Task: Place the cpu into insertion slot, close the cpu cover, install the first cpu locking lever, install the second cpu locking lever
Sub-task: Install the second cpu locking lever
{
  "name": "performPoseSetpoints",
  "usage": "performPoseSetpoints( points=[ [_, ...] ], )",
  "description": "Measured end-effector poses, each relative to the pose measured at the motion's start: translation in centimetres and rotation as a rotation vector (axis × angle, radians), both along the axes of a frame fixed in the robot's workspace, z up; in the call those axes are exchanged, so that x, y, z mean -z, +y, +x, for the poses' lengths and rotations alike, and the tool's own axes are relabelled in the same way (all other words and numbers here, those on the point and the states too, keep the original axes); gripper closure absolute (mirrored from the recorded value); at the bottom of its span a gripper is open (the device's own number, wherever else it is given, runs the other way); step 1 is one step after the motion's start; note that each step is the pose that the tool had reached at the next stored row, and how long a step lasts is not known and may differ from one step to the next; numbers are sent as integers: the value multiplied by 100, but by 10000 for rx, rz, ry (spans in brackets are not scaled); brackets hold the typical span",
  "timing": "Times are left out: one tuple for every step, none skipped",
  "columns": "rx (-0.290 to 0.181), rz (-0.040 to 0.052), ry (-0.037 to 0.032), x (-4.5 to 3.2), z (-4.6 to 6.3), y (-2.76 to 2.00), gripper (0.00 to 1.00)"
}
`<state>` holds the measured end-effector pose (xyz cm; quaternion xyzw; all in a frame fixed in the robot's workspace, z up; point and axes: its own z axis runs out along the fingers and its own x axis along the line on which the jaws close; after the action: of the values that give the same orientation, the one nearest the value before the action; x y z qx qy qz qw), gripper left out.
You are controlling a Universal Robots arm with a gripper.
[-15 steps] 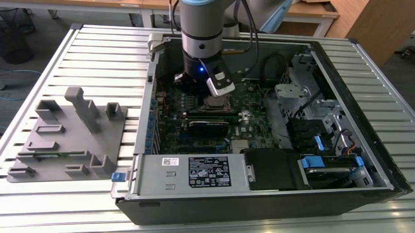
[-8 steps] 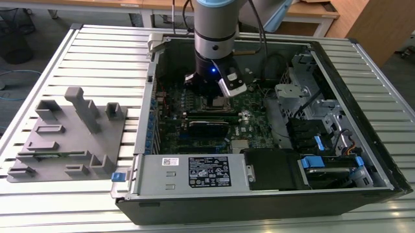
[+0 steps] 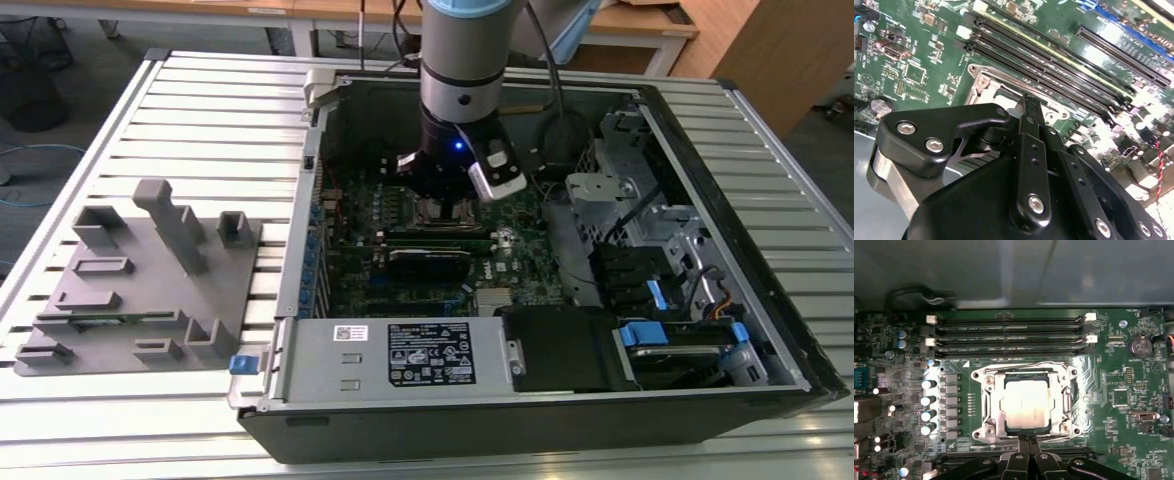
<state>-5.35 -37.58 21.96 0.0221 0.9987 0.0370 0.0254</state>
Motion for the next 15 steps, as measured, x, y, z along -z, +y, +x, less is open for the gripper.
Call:
performPoseSetpoints(
  points=[
    [2,-1,-1,2,3,11,89],
    [2,-2,0,3,6,25,89],
    [0,-5,-1,5,9,48,89],
    [0,-11,0,7,11,73,89],
    [0,-17,-1,8,12,102,89],
    [1,-24,0,9,13,134,89],
    [1,-29,0,10,13,164,89],
    [2,-32,0,11,14,191,89],
    [1,-35,-1,12,14,217,89],
    [1,-37,-1,13,14,240,89],
    [1,-40,-1,13,15,258,89],
    [0,-41,-1,14,15,271,89],
    [1,-43,0,14,15,278,89],
    [0,-43,0,14,16,279,89],
    [-1,-42,-1,15,16,279,89]
  ],
)
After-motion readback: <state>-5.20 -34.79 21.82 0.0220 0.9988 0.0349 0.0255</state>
